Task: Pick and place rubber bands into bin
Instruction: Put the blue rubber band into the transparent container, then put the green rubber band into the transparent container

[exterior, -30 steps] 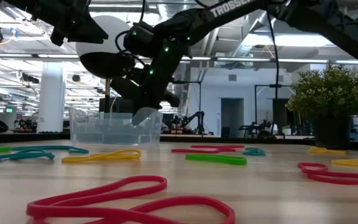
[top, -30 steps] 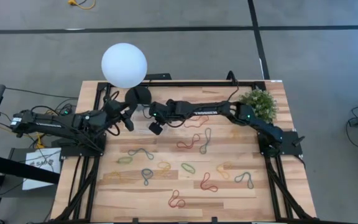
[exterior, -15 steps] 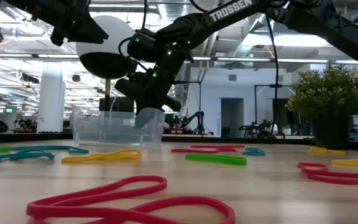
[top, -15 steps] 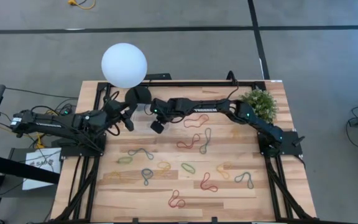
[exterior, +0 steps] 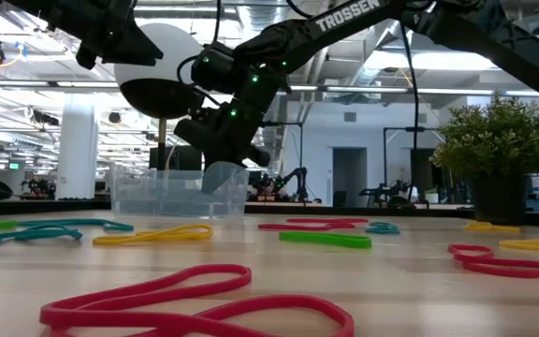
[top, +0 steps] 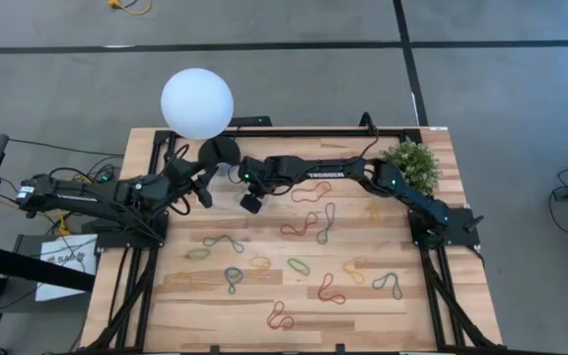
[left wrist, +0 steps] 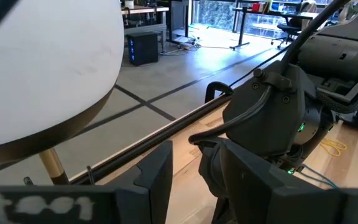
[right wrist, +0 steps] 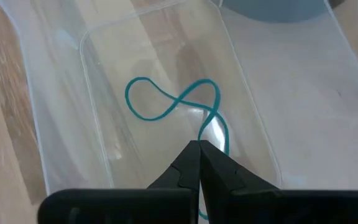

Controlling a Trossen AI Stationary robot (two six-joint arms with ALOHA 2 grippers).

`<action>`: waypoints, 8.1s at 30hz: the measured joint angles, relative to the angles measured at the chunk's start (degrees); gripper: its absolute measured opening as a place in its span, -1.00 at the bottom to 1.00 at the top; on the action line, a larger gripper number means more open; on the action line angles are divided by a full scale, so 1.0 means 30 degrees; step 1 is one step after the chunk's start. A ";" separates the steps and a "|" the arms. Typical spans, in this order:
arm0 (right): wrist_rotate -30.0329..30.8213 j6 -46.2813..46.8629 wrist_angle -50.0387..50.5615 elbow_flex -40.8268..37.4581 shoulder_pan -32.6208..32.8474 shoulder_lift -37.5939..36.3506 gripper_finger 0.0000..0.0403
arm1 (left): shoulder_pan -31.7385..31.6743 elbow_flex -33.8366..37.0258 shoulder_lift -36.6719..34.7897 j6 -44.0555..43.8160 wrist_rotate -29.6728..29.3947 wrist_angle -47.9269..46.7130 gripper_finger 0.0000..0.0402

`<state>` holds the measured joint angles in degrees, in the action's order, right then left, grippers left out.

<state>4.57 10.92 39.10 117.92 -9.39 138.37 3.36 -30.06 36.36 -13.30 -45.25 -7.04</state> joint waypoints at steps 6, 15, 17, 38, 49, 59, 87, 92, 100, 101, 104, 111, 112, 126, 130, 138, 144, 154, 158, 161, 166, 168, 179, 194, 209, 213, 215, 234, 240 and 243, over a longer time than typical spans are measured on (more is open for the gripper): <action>-0.0054 -0.0341 0.0913 0.1211 -0.0007 -0.0044 -1.00 | 0.0000 0.0000 0.0000 0.0000 0.0000 0.0001 -0.38; -0.0049 -0.2701 0.0791 0.1606 0.0000 -0.0036 -0.74 | 0.0000 0.0000 0.0000 -0.0007 0.0000 -0.0003 -0.38; 0.0140 -0.3261 0.0483 0.1606 -0.0007 -0.0036 -0.72 | 0.0000 0.0000 0.0000 -0.0002 0.0005 -0.0003 -0.38; -0.0080 -0.2429 0.1745 0.2101 0.0119 -0.0697 -0.75 | 0.0000 0.0000 0.0007 -0.0392 0.0694 -0.0975 -0.38; -0.0129 -0.0929 0.8339 0.4157 0.1461 -0.4845 -0.75 | 0.0000 0.0000 0.0007 -0.0397 0.1009 -0.0990 -0.38; 0.1006 0.0889 1.2367 0.4092 0.4780 -0.7188 -0.75 | -0.0007 0.0000 0.0007 -0.0408 0.1362 -0.1019 -0.38; 0.9558 0.5557 1.6948 0.4103 1.3715 -1.2513 -0.75 | 0.0000 0.0000 -0.0007 0.0937 1.5963 -0.3056 -0.39; 0.9723 0.4600 1.6422 0.4174 1.3668 -1.6673 -0.75 | 0.0000 -0.0002 0.0035 0.0705 1.5854 -0.3639 -0.39; 0.8452 0.1401 0.7475 -0.6575 1.3489 -2.2650 -0.75 | 0.0005 -0.0015 0.2185 0.0225 1.5968 -0.4120 -0.39; 0.7755 0.1400 0.5736 -0.8838 1.3403 -2.3275 -0.75 | 0.0040 -0.0015 0.2624 0.0256 1.6013 -0.4044 -0.39; 0.5952 0.2220 -0.0313 -1.5569 1.3001 -2.4516 -0.75 | 0.0276 -0.0015 0.3939 0.0660 1.6150 -0.4037 -0.39; 0.4533 0.3861 -1.2116 -2.4685 1.2720 -2.4862 -0.75 | 0.1261 -0.0015 0.6638 0.0711 1.6160 -0.4538 -0.39; 0.4716 0.3779 -1.3246 -2.5273 1.2714 -2.4741 -0.75 | 0.1452 -0.0015 0.7007 0.0676 1.6160 -0.4461 -0.39; 0.5957 0.3845 -1.5070 -2.6473 1.1825 -2.4228 -0.75 | 0.2212 -0.0026 1.2688 0.0935 1.3253 -0.5331 -0.39; 0.5957 0.3746 -1.5070 -2.6473 1.1832 -2.4232 -0.75 | 0.2214 -0.0065 1.3620 0.0929 1.2567 -0.5297 -0.39; 0.5950 0.3649 -1.5056 -2.6473 1.1693 -2.4239 -0.75 | 0.2229 -0.0153 1.4069 0.0211 1.2411 -0.5312 -0.41; 0.5942 0.3353 -1.5055 -2.6473 1.1686 -2.4236 -0.75 | 0.2222 -0.0138 1.4083 0.0204 1.3027 -0.5314 -0.74; 0.5942 0.3350 -1.5056 -2.6466 1.1686 -2.4235 -0.75 | 0.2223 -0.2050 1.4188 0.0626 1.3965 -0.7338 -0.99; 0.5939 0.3357 -1.5056 -2.6459 1.1686 -2.4232 -0.75 | 0.2200 -0.4374 1.4171 0.1657 1.2364 -1.0610 -1.00; 0.5935 0.3356 -1.5056 -2.6459 1.1686 -2.4233 -0.75 | 0.2208 -0.6370 1.4163 0.2688 1.0812 -1.2807 -1.00; 0.5935 0.3357 -1.5056 -2.6459 1.1686 -2.4232 -0.75 | 0.2111 -0.9405 1.4155 0.5132 0.7228 -1.5491 -1.00; 0.5935 0.3350 -1.5056 -2.6459 1.1686 -2.4238 -0.75 | 0.1818 -1.0369 1.4141 0.6076 0.6157 -1.5997 -1.00; 0.5935 0.3350 -1.5056 -2.6451 1.1686 -2.4235 -0.75 | -0.3303 -1.1524 1.4576 0.9261 0.7868 -1.3959 -1.00; 0.5935 0.3350 -1.4917 -2.6451 1.1686 -2.4235 -0.75 | -0.6666 -1.1519 2.0880 1.1856 1.1294 -1.1478 -1.00; 0.5935 0.3357 -1.4888 -2.6451 1.1686 -2.4232 -0.75 | -0.6674 -1.1519 2.2913 1.2748 1.1176 -1.0727 -1.00; 0.5931 0.3357 -1.4888 -2.6451 1.1686 -2.4232 -0.75 | -0.6666 -1.1519 2.2913 1.2706 1.1173 -1.0695 -0.96; 0.5935 0.3357 -1.4888 -2.6451 1.1686 -2.4237 -0.75 | -0.6666 -1.1519 2.2913 1.2567 1.1169 -1.0648 -0.90; 0.5935 0.3357 -1.4888 -2.6451 1.1693 -2.4233 -0.75 | -0.6201 -1.6671 2.2618 0.9318 1.0711 -1.7872 -0.52; 0.5922 0.3735 -1.4711 -2.6451 1.1787 -2.4239 -0.75 | -0.5149 -1.9701 2.0656 0.9607 1.2876 -2.0355 -0.52; 0.5906 0.3860 -1.4629 -2.6451 1.1928 -2.4239 -0.75 | -0.4493 -1.9890 1.8346 0.9340 1.2936 -2.0814 -0.52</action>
<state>22.28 22.50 -4.78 38.57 26.40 65.65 -10.12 -89.73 91.40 14.72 -6.45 -69.48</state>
